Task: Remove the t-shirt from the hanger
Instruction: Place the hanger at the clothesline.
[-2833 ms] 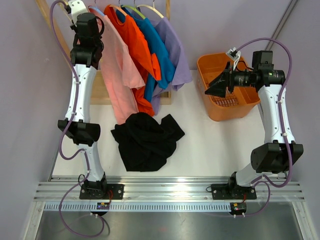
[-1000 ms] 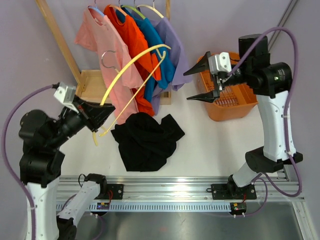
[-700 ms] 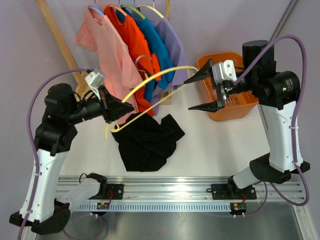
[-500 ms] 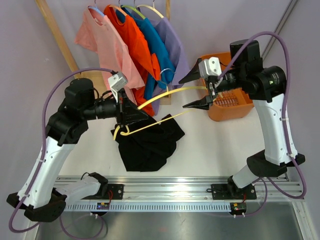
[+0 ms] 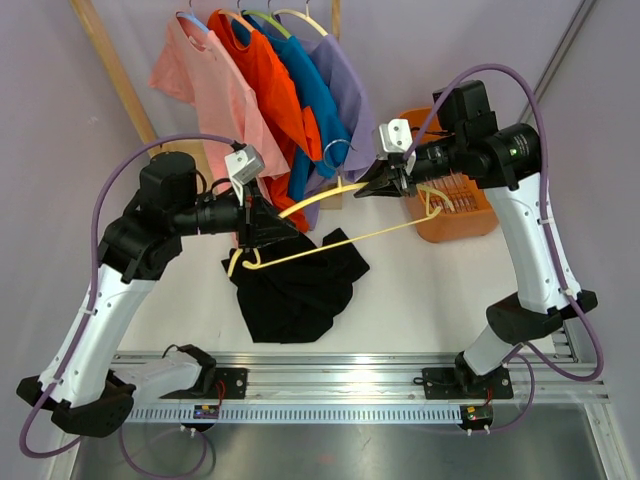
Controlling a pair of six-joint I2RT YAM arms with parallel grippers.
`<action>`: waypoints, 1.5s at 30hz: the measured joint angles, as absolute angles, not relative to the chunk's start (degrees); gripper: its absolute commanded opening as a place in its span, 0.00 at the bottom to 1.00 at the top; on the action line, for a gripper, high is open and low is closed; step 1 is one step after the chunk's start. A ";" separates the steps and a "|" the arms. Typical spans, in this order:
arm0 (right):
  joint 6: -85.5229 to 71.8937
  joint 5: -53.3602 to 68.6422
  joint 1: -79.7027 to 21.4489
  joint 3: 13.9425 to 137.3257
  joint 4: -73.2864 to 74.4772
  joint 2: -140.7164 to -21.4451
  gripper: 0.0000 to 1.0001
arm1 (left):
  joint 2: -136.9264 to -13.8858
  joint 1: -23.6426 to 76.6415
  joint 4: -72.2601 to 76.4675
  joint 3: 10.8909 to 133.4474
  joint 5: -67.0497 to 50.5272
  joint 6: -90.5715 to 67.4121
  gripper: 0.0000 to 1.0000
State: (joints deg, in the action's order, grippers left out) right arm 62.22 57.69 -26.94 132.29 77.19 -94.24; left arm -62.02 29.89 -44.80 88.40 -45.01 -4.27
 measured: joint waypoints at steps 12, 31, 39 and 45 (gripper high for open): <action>63.16 57.39 -26.79 122.52 77.95 -90.02 0.00 | -61.30 29.78 -47.42 88.47 -44.71 -1.13 0.77; 56.71 61.23 -17.50 113.23 73.01 -80.40 0.00 | -58.70 26.17 -49.12 84.73 -45.36 -3.92 0.74; 56.47 62.11 -17.50 111.87 71.37 -80.07 0.00 | -60.60 26.17 -45.04 84.68 -49.93 -7.99 0.26; 56.51 62.08 -17.50 111.50 71.37 -80.09 0.00 | -60.03 26.17 -43.88 83.29 -52.66 -8.80 0.00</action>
State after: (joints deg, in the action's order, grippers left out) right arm 56.51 62.08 -17.50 111.50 71.37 -80.09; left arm -60.03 26.17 -43.88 83.29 -52.66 -8.80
